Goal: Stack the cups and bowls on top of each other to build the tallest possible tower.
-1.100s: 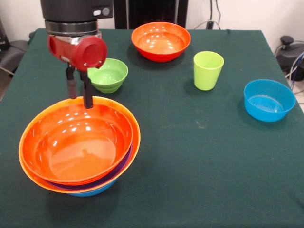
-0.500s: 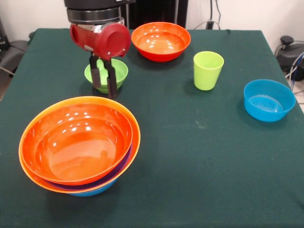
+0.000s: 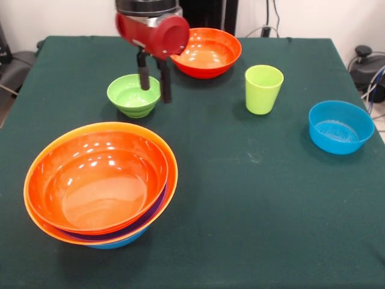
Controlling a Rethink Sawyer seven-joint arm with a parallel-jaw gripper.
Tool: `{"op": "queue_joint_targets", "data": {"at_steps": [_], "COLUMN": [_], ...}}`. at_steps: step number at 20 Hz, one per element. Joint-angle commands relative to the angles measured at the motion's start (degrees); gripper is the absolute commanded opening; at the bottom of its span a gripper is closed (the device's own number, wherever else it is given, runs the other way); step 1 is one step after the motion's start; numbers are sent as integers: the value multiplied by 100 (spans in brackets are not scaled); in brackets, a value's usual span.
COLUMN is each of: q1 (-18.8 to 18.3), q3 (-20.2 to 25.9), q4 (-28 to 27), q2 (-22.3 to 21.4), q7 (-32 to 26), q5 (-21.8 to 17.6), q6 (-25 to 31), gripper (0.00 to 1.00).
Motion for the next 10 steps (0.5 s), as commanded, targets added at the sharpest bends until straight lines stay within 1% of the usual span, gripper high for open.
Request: {"op": "queue_joint_targets", "data": {"at_steps": [1,5,10], "q1": [670,1086,1644], "q3": [-724,-971,-1288], "q4": [629,554,176], "q2": [60,97,305], "q7": [1246,1442,1627], "q5": [233,497,722], "q6": [-50,-155,-282], "gripper": [100,100,100]}}
